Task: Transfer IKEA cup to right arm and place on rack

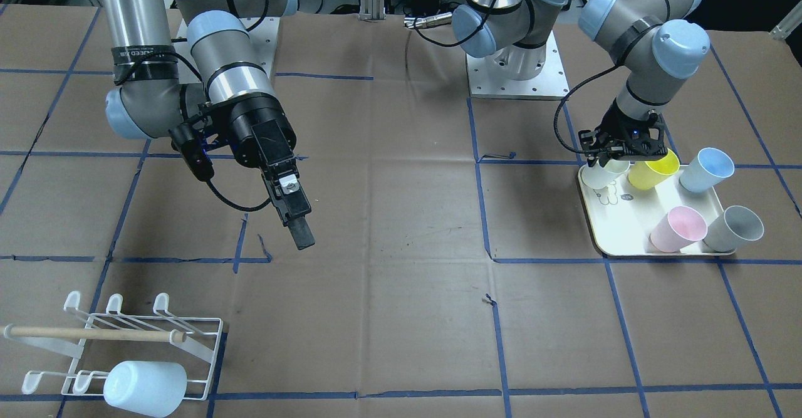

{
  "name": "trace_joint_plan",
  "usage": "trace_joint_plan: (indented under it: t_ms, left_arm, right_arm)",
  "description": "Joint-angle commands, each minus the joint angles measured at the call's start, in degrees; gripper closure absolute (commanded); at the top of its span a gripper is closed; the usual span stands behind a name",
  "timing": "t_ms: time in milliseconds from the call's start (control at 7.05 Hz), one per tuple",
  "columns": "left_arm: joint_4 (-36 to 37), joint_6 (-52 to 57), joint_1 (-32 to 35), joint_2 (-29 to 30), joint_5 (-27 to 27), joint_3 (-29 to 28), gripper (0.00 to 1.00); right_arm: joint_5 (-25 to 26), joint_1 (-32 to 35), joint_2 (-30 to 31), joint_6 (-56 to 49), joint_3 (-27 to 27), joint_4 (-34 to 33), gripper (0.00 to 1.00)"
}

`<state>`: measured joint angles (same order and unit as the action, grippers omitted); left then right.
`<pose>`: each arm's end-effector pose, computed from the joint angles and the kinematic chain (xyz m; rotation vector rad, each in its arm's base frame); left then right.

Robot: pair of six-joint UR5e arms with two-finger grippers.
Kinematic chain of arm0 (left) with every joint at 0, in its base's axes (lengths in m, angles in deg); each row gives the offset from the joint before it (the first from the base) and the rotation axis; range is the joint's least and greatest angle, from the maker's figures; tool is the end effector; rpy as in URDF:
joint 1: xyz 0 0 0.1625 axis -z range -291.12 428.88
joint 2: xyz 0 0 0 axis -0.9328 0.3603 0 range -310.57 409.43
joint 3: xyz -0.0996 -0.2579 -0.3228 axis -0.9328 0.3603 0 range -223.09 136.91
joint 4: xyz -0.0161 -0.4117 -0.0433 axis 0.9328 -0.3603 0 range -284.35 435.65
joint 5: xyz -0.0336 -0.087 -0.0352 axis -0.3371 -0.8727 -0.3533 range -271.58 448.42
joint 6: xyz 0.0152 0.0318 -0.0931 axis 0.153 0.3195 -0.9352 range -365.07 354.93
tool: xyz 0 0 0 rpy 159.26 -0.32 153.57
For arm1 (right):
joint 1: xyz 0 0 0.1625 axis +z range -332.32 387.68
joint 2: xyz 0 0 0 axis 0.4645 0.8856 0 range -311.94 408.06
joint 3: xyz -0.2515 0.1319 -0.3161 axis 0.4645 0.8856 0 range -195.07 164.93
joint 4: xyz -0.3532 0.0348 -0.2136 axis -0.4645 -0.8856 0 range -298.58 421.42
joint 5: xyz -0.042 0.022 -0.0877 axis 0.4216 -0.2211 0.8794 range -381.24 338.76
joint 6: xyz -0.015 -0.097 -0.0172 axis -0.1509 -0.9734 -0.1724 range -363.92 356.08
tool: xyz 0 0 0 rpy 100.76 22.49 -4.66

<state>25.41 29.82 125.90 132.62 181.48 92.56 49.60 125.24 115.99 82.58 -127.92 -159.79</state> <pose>0.0866 -0.3687 0.2407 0.0510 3.0878 0.0254 0.2353 -0.5113 0.3727 0.8650 1.4696 -0.8680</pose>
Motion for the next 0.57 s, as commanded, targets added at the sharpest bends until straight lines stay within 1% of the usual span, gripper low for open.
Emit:
trace_joint_plan:
  t_ms: [0, 142, 284, 425]
  left_arm:
    - [-0.7, 0.2, -0.1, -0.2, 0.2, -1.2, 1.0]
    - [-1.3, -0.1, 0.0, -0.4, 0.3, -2.4, 1.0]
    - [-3.8, -0.3, 0.2, -1.2, 0.2, -5.2, 1.0]
    - [-12.7, -0.7, 0.6, -2.8, 0.0, -11.8, 1.0]
  right_arm:
    - [0.0, 0.0, 0.0, 0.0, 0.0, -0.1, 0.0]
    - [0.0, 0.0, 0.0, 0.0, 0.0, -0.1, 0.0]
    - [0.0, 0.0, 0.0, 0.0, 0.1, -0.1, 0.0]
    - [0.0, -0.1, -0.1, 0.0, 0.2, -0.1, 0.0]
